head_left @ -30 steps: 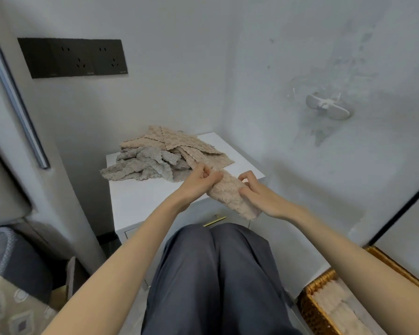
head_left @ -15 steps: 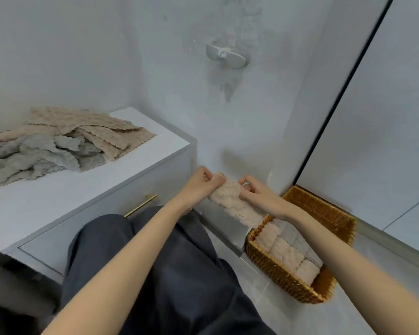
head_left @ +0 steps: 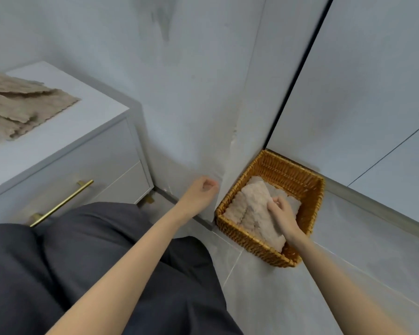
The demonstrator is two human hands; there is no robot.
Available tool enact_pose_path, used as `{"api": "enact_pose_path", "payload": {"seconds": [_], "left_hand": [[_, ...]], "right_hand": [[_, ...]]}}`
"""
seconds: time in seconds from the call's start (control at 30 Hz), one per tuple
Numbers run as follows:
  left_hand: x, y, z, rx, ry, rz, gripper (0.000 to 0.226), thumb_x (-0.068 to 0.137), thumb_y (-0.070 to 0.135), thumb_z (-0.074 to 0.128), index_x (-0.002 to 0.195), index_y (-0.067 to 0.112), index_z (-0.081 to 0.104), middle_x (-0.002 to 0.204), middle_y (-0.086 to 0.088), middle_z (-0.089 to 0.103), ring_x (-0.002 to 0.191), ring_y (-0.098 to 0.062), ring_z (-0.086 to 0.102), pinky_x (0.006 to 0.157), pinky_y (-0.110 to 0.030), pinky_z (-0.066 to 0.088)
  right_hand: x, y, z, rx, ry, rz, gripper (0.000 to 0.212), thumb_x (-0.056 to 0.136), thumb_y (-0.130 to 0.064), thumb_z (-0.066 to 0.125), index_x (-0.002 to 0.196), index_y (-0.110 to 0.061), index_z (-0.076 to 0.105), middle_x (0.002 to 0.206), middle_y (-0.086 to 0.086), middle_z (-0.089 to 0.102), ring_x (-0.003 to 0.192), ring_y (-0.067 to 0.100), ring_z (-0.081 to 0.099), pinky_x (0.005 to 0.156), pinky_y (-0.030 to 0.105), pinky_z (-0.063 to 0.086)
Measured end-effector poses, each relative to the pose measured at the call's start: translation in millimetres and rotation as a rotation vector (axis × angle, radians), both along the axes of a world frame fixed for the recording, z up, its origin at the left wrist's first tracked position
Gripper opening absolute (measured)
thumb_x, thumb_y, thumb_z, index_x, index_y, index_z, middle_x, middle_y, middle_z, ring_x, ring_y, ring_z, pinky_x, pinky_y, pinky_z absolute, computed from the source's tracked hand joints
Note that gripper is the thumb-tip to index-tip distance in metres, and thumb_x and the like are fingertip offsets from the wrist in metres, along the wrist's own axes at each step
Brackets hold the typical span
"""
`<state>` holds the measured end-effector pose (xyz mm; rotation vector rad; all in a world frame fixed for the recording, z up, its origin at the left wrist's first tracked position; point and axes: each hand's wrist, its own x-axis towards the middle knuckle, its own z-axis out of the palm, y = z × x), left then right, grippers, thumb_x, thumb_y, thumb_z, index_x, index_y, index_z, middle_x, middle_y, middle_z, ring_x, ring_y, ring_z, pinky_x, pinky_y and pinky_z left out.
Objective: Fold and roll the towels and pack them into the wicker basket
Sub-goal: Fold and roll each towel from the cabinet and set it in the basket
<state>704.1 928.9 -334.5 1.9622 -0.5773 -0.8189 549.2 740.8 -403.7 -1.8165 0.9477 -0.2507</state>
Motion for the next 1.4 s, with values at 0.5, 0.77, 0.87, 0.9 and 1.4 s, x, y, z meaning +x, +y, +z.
{"api": "enact_pose_path", "payload": {"seconds": [0.5, 0.77, 0.87, 0.9, 1.4], "left_hand": [[16, -10, -62, 0.046, 0.055, 0.079, 0.018, 0.098, 0.023, 0.048, 0.112, 0.026, 0.057, 0.114, 0.009, 0.057, 0.108, -0.006, 0.05, 0.085, -0.021, 0.035], [22, -17, -64, 0.075, 0.043, 0.084, 0.027, 0.098, 0.022, 0.048, 0.123, 0.017, 0.056, 0.119, 0.006, 0.057, 0.109, -0.006, 0.048, 0.087, -0.02, 0.033], [21, -19, -66, 0.084, 0.038, 0.061, 0.026, 0.098, 0.022, 0.047, 0.122, 0.017, 0.056, 0.119, 0.006, 0.056, 0.108, -0.006, 0.047, 0.086, -0.02, 0.033], [20, -19, -66, 0.087, 0.036, 0.051, 0.026, 0.098, 0.022, 0.046, 0.122, 0.017, 0.056, 0.12, 0.005, 0.057, 0.108, -0.006, 0.047, 0.086, -0.019, 0.033], [19, -20, -70, 0.088, 0.0, 0.021, 0.024, 0.099, 0.023, 0.045, 0.119, 0.018, 0.057, 0.116, 0.008, 0.057, 0.106, -0.005, 0.048, 0.085, -0.019, 0.034]], "right_hand": [[41, -45, -136, 0.566, 0.173, -0.628, 0.033, 0.094, -0.012, 0.054, 0.124, 0.002, 0.051, 0.12, 0.019, 0.059, 0.107, 0.033, 0.058, 0.091, 0.042, 0.05], [58, -27, -155, 0.637, 0.245, -0.542, 0.038, 0.093, -0.002, 0.051, 0.13, 0.001, 0.045, 0.11, 0.016, 0.057, 0.084, 0.024, 0.058, 0.063, 0.033, 0.051], [55, -30, -161, 0.528, 0.357, -0.457, 0.039, 0.094, -0.008, 0.054, 0.131, -0.002, 0.043, 0.116, 0.018, 0.055, 0.101, 0.03, 0.057, 0.08, 0.038, 0.053], [52, -31, -161, 0.46, 0.401, -0.416, 0.038, 0.093, -0.01, 0.056, 0.129, -0.003, 0.044, 0.111, 0.017, 0.056, 0.1, 0.031, 0.058, 0.08, 0.039, 0.054], [54, -26, -154, -0.013, 0.551, 0.229, 0.07, 0.091, -0.004, 0.056, 0.151, -0.011, 0.022, 0.111, 0.003, 0.049, 0.094, 0.015, 0.049, 0.073, 0.018, 0.042]]}}
